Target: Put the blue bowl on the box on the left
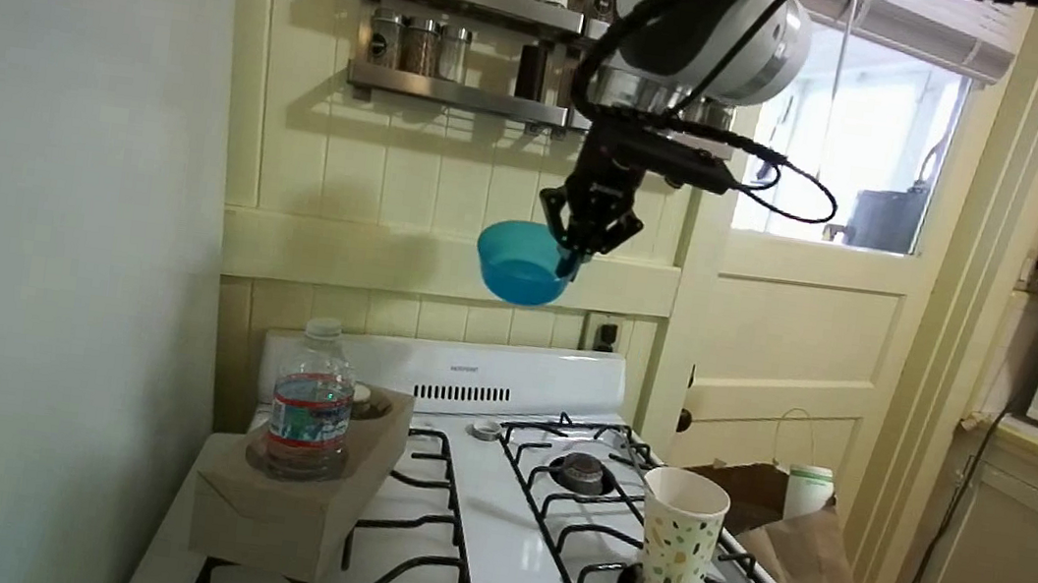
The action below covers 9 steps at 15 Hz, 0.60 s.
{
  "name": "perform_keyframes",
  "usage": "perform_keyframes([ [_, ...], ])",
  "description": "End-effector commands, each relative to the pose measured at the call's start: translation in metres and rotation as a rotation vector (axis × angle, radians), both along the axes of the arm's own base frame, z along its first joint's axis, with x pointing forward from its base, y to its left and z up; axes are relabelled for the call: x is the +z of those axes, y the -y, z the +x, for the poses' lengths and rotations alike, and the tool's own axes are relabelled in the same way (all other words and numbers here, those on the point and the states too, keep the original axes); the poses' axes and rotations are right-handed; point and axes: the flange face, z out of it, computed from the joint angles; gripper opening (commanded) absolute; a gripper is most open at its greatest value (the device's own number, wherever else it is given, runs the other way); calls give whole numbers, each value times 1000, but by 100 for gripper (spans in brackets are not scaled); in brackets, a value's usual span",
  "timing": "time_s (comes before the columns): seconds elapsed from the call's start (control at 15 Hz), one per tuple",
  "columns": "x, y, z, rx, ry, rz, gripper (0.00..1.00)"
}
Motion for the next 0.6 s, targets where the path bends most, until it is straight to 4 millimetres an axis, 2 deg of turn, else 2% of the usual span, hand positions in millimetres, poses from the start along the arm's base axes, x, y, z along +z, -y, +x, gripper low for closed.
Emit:
perform_keyframes([
  [0.0, -14, -56, 3, 180, -42, 75, 1],
  [0.07, -1, -44, -5, 101, -8, 35, 4],
  [0.13, -7, -57, -6, 137, -19, 46, 4],
  [0.2, -12, -61, -5, 154, -27, 49, 4],
  [0.4, -17, -56, 2, 163, -34, 51, 1],
  [0.53, -36, -78, 13, 171, -54, 61, 1],
])
